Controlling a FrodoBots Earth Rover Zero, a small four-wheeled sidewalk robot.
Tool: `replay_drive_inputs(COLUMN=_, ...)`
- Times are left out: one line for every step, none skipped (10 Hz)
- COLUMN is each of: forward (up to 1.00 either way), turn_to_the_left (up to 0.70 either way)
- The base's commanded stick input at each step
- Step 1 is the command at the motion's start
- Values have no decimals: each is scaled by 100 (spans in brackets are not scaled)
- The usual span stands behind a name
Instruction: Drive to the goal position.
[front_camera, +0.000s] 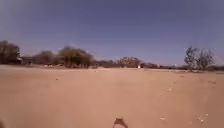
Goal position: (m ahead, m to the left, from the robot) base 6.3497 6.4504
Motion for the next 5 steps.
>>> replay_drive_inputs(forward=100, turn_to_the_left=0)
replay_drive_inputs(forward=100, turn_to_the_left=0)
replay_drive_inputs(forward=100, turn_to_the_left=0)
replay_drive_inputs(forward=100, turn_to_the_left=0)
replay_drive_inputs(forward=100, turn_to_the_left=0)
